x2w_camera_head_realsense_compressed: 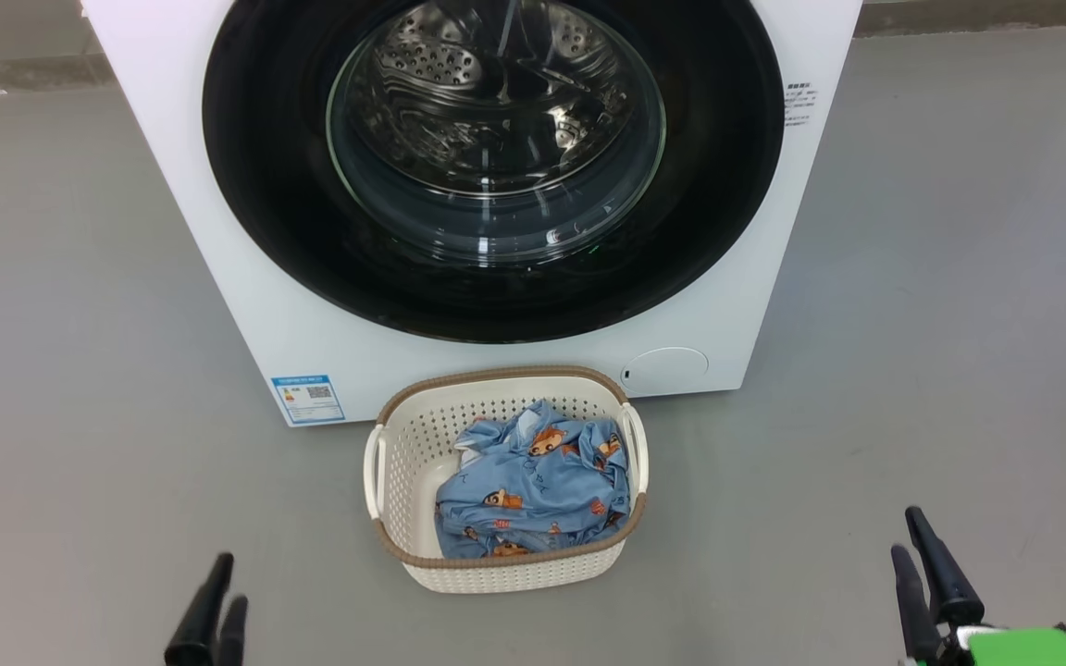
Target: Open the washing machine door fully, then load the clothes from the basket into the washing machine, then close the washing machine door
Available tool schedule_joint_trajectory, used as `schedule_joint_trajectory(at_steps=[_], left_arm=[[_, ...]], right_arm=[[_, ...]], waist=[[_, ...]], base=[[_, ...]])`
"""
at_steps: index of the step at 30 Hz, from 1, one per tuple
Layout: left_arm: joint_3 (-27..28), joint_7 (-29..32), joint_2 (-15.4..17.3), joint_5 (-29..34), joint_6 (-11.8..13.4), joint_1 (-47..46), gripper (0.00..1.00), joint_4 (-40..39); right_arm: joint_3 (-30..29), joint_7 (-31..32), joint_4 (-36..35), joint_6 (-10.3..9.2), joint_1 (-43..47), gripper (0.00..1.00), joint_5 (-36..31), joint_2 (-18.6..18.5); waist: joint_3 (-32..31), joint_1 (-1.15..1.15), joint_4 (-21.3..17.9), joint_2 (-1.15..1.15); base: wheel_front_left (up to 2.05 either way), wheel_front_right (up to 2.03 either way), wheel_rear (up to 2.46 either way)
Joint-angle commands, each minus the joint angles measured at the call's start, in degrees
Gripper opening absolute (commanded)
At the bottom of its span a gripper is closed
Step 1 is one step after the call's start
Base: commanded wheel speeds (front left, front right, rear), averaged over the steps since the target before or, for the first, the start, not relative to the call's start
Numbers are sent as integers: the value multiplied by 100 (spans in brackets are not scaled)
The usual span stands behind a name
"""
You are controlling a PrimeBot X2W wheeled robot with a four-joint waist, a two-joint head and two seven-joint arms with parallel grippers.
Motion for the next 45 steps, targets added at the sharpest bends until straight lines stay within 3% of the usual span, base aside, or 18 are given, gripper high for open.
schedule_joint_trajectory(at_steps=[1,7,17,45], left_arm=[[2,-10,-4,8,1,-5,100,-3],[-15,-67,23,70,0,-50,100,-51],[-168,-276,168,368,-2,-125,100,-148],[-408,-783,462,2530,-8,-215,100,-294]], right_arm=[[11,-13,-2,0,-10,100,-19,-2],[77,-82,-35,0,-81,100,-111,-32],[252,-274,-76,-1,-232,100,-455,-154],[584,-778,-227,-2,-485,100,-2737,-341]], waist=[[4,0,0,0],[-7,13,-3,0],[8,0,-15,0],[-1,0,-30,0]], base=[[0,0,0],[0,0,0],[0,0,0],[0,0,0]])
